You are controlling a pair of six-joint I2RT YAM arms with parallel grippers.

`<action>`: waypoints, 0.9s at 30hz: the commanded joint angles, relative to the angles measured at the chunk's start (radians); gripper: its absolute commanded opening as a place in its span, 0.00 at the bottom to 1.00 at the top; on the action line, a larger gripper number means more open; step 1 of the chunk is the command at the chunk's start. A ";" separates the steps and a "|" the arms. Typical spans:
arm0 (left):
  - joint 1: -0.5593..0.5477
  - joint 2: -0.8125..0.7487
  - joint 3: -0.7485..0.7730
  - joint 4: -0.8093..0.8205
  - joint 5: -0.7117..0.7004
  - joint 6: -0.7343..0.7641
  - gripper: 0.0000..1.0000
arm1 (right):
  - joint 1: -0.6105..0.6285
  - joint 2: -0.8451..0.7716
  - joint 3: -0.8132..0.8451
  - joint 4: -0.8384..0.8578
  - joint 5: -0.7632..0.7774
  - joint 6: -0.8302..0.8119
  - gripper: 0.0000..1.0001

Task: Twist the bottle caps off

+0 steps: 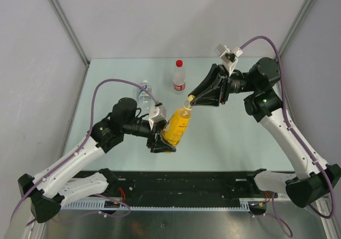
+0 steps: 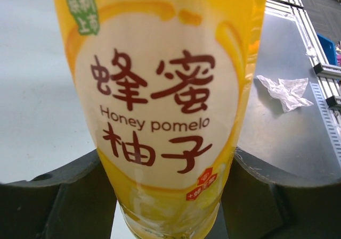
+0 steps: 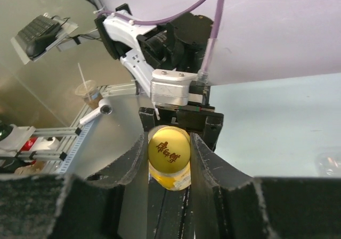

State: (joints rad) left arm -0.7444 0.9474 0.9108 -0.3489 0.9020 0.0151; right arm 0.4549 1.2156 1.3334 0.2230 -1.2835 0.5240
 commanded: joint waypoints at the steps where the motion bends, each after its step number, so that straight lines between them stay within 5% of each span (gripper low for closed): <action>1: 0.001 -0.017 0.032 0.070 0.055 0.015 0.00 | -0.057 -0.037 0.011 0.063 0.106 0.024 0.00; 17: 0.001 -0.063 0.032 0.069 -0.148 0.043 0.00 | -0.177 -0.057 0.010 -0.019 0.329 0.045 0.00; 27: 0.001 -0.124 0.029 0.070 -0.425 0.035 0.00 | -0.170 0.003 0.010 -0.363 0.517 -0.123 0.00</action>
State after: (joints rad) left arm -0.7437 0.8631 0.9108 -0.3153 0.6224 0.0353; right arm 0.2813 1.1843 1.3334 0.0483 -0.8856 0.4953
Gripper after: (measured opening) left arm 0.679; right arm 0.332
